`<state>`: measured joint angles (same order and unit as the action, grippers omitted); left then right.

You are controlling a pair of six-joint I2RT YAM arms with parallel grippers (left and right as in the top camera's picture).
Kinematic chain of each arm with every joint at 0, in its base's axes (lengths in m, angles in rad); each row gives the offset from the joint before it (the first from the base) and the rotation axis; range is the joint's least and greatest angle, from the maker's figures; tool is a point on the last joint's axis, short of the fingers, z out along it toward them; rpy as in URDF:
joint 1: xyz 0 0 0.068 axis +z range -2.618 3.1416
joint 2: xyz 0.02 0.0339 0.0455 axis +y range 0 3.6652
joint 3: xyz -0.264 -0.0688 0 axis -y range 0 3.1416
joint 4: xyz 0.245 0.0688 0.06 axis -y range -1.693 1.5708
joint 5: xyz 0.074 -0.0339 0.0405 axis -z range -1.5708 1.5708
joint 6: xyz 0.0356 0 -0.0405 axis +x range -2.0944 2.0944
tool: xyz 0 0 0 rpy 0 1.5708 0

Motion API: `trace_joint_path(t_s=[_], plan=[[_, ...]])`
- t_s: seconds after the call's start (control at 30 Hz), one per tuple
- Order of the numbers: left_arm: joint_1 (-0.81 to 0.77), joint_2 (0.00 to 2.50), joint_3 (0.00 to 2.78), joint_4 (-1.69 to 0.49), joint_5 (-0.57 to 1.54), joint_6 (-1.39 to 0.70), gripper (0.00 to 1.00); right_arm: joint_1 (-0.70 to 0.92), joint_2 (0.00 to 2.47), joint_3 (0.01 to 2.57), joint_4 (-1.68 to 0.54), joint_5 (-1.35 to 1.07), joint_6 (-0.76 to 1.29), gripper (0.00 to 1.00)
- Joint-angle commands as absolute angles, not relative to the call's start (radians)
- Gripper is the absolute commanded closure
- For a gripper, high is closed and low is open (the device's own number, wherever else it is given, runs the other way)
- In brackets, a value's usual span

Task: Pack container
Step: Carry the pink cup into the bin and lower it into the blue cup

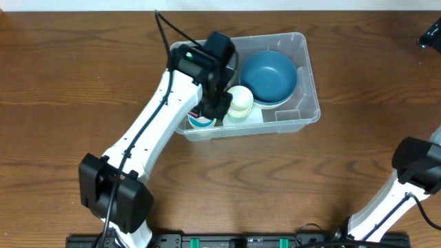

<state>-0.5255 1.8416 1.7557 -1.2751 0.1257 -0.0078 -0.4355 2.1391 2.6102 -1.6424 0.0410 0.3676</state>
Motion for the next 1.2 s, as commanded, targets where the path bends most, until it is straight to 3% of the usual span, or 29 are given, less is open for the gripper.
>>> trace_joint_path(t_s=[0.0, 0.47, 0.6, 0.63, 0.93, 1.17], plan=[[-0.532, 1.835, 1.751, -1.276, 0.109, -0.023, 0.94, -0.439, 2.138, 2.616, -1.645, 0.044, 0.381, 0.01], [-0.527, 1.835, 1.751, -1.3, 0.1, -0.023, 0.92, -0.439, 2.138, 2.616, -1.645, 0.045, 0.381, 0.01], [-0.527, 1.835, 1.751, -1.3, 0.099, -0.023, 0.53, -0.439, 2.138, 2.616, -1.645, 0.044, 0.381, 0.01], [-0.527, 1.835, 1.751, -1.3, 0.099, -0.023, 0.49, -0.439, 2.138, 2.616, -1.645, 0.044, 0.381, 0.01], [-0.505, 1.821, 1.755, -1.313, 0.025, -0.045, 0.44, -0.439, 2.138, 2.616, -1.645, 0.044, 0.381, 0.01], [-0.363, 1.652, 1.803, -1.326, 0.007, -0.086, 0.39, -0.439, 2.138, 2.616, -1.645, 0.045, 0.381, 0.01]])
